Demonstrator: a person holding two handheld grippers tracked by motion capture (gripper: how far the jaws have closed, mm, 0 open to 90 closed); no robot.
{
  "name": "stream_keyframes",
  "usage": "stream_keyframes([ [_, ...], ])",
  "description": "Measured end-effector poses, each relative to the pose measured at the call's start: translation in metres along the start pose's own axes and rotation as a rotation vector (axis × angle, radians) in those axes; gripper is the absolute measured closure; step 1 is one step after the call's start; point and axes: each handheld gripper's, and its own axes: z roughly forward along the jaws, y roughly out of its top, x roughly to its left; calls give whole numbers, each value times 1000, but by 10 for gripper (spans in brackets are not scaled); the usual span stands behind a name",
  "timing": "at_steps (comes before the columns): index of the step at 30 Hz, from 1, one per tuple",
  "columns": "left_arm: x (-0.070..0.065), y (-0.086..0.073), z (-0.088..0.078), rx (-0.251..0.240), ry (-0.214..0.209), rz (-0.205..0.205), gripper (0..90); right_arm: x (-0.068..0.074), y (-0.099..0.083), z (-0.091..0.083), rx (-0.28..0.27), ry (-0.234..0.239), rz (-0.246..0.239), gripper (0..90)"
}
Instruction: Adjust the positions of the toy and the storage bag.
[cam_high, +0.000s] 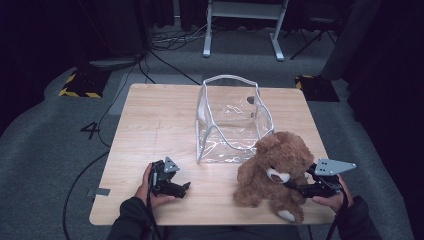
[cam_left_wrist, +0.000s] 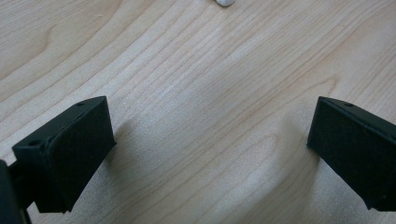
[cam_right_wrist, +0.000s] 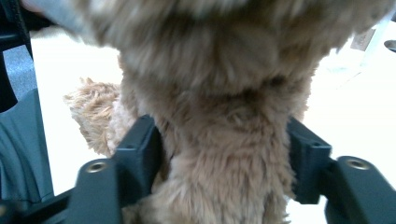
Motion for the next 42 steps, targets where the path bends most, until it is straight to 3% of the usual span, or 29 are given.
stream_keyframes([
  [1, 0, 0, 0, 0, 0, 0, 5, 0, 2, 2, 2, 1, -1, 317],
  [2, 0, 0, 0, 0, 0, 0, 5, 0, 5, 3, 14, 9, -1, 228],
  [4, 0, 0, 0, 0, -1, 1, 5, -1, 9, 5, 18, 20, -3, 185],
  [7, 0, 0, 0, 0, -1, 1, 5, -3, 14, 7, 24, 25, 13, 174],
  [9, 0, 0, 0, 0, 1, 5, 5, -6, 20, 10, 34, -6, 28, 159],
  [10, 0, 0, 0, 0, -1, 1, 5, -9, 24, 13, 42, 1, 36, 155],
  [13, 0, 0, 0, 0, -1, 1, 5, -10, 27, 15, 54, 0, 14, 153],
  [21, 0, 0, 0, 0, 0, 1, 5, -9, 31, 27, 29, 20, 23, 156],
  [24, 0, 0, 0, 1, 2, 7, 5, -8, 29, 30, 15, 26, 36, 244],
  [28, -1, 0, 0, 0, -10, 5, 5, -2, 27, 29, 16, 13, 30, 465],
  [35, -1, 0, 0, 0, -13, 4, 5, 8, 20, 19, -6, -13, -11, 552],
  [42, -1, 0, 0, -1, -12, 3, 5, 8, 10, 0, -45, -45, 19, 601],
])
